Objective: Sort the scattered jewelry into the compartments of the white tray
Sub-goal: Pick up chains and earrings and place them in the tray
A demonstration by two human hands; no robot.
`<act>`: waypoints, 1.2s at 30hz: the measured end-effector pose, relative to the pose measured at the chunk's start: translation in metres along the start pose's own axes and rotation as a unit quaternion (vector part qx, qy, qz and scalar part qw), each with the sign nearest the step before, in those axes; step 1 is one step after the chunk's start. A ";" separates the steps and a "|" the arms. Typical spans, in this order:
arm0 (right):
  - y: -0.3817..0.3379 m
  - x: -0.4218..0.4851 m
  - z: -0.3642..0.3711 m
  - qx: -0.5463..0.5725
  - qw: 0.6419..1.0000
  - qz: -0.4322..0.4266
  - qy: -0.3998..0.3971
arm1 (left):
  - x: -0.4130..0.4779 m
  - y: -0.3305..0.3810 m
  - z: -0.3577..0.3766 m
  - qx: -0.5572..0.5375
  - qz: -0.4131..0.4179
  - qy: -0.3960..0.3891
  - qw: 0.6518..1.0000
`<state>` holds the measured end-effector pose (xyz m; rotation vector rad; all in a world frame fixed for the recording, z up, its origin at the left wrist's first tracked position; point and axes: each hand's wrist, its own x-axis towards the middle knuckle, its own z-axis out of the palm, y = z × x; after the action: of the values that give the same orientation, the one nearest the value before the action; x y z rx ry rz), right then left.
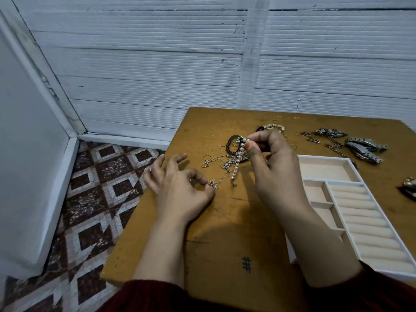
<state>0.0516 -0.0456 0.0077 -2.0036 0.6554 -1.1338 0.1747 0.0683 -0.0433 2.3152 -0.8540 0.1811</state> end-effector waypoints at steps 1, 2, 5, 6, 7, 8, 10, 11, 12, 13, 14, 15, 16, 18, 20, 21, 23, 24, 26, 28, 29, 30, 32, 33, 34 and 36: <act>0.000 -0.001 0.000 0.001 1.000 0.002 -0.001 | 0.000 0.000 0.000 -0.001 0.002 -0.002 1.000; -0.001 -0.001 0.000 0.002 1.000 0.002 -0.002 | 0.000 0.000 0.000 -0.004 0.002 -0.005 1.000; -0.001 -0.003 -0.001 0.002 1.000 0.005 -0.005 | 0.000 0.000 -0.001 -0.012 0.008 -0.012 1.000; -0.001 -0.003 -0.001 0.002 1.000 0.005 -0.005 | 0.000 0.000 -0.001 -0.013 0.012 -0.010 1.000; 0.000 -0.004 -0.001 0.002 1.000 0.004 -0.004 | -0.001 0.000 -0.001 -0.013 0.016 -0.007 1.000; 0.000 -0.004 -0.001 0.001 1.000 0.002 -0.002 | -0.001 0.000 -0.001 -0.016 0.020 -0.002 1.000; 0.000 -0.005 -0.001 0.002 1.000 -0.001 0.001 | -0.001 0.000 -0.001 -0.021 0.028 0.004 0.999; 0.001 -0.006 -0.001 0.001 1.000 -0.001 0.001 | -0.001 0.000 -0.001 -0.022 0.034 0.007 0.999; 0.001 -0.006 -0.002 -0.002 1.000 0.000 -0.001 | -0.001 0.000 -0.001 -0.025 0.038 0.011 0.999; 0.001 -0.006 -0.002 -0.005 1.000 0.002 -0.002 | 0.000 0.000 -0.001 -0.034 0.041 0.014 0.999; 0.001 -0.006 -0.003 -0.008 1.000 0.004 -0.003 | 0.000 0.001 -0.001 -0.051 0.039 0.019 0.998; 0.001 -0.006 -0.004 -0.011 1.000 0.005 -0.003 | 0.000 0.001 -0.002 -0.076 0.033 0.025 0.996; 0.001 -0.006 -0.005 -0.012 1.000 0.007 -0.002 | 0.000 0.002 -0.002 -0.101 0.027 0.031 0.994; 0.001 -0.007 -0.006 -0.009 1.000 0.008 0.000 | 0.000 0.003 -0.003 -0.139 0.019 0.041 0.989; 0.001 -0.007 -0.007 -0.005 1.000 0.011 0.001 | 0.001 0.004 -0.003 -0.169 0.017 0.043 0.985; 0.001 -0.007 -0.008 -0.003 1.000 0.014 0.002 | 0.001 0.004 -0.002 -0.185 0.021 0.044 0.982; 0.000 -0.007 -0.009 0.001 1.000 0.020 0.003 | 0.002 0.003 -0.001 -0.219 0.034 0.044 0.974; -0.001 -0.008 -0.010 0.002 1.000 0.022 0.003 | 0.001 0.004 -0.001 -0.233 0.041 0.039 0.971; -0.002 -0.008 -0.011 0.003 1.000 0.020 0.004 | 0.000 0.005 -0.002 -0.253 0.042 0.024 0.966; -0.003 -0.007 -0.013 0.007 1.000 0.017 0.005 | -0.001 0.006 -0.004 -0.268 0.036 0.014 0.963; -0.004 -0.008 -0.014 0.009 1.000 0.015 0.006 | -0.001 0.006 -0.004 -0.277 0.034 0.013 0.960; -0.005 -0.008 -0.016 0.010 1.000 0.013 0.008 | -0.001 0.006 -0.004 -0.286 0.033 0.014 0.957; -0.006 -0.008 -0.019 0.011 1.000 0.011 0.007 | 0.000 0.006 -0.004 -0.308 0.031 0.016 0.951; -0.007 -0.008 -0.021 0.012 1.000 0.011 0.007 | 0.000 0.008 -0.004 -0.319 0.030 0.015 0.947; -0.008 -0.008 -0.023 0.013 1.000 0.011 0.007 | -0.001 0.010 -0.004 -0.327 0.030 0.015 0.944; -0.009 -0.008 -0.027 0.014 1.000 0.009 0.011 | -0.001 0.014 -0.004 -0.343 0.025 0.017 0.939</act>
<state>0.0250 -0.0439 0.0198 -1.9601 0.6640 -1.1495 0.1658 0.0636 -0.0332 1.6326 -0.7983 -0.0541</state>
